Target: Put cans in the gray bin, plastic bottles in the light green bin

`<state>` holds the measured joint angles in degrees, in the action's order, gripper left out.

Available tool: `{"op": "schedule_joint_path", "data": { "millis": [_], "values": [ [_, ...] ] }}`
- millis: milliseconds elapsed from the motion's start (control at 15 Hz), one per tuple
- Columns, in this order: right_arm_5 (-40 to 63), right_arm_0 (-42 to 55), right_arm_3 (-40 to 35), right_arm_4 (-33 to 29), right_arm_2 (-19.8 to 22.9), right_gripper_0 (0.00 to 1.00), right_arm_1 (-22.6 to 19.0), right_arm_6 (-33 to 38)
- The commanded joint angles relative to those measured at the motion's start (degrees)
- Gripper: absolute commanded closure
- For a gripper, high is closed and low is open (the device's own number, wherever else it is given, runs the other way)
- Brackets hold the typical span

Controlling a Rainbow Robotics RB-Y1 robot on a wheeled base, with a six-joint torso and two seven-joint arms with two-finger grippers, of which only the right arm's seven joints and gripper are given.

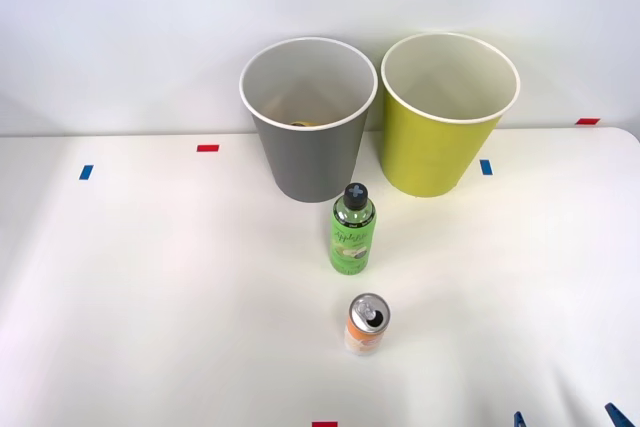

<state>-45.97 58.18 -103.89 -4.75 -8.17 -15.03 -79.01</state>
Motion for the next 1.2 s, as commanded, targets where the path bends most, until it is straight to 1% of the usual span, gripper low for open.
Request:
{"op": "schedule_joint_path", "data": {
  "millis": [67, 1200],
  "values": [
    [0.00, 0.00, 0.00, 0.00, 0.00, 0.02, 0.00, 0.00],
    [0.00, 0.00, 0.00, 0.00, 0.00, 0.02, 0.00, 0.00]
  ]
}}
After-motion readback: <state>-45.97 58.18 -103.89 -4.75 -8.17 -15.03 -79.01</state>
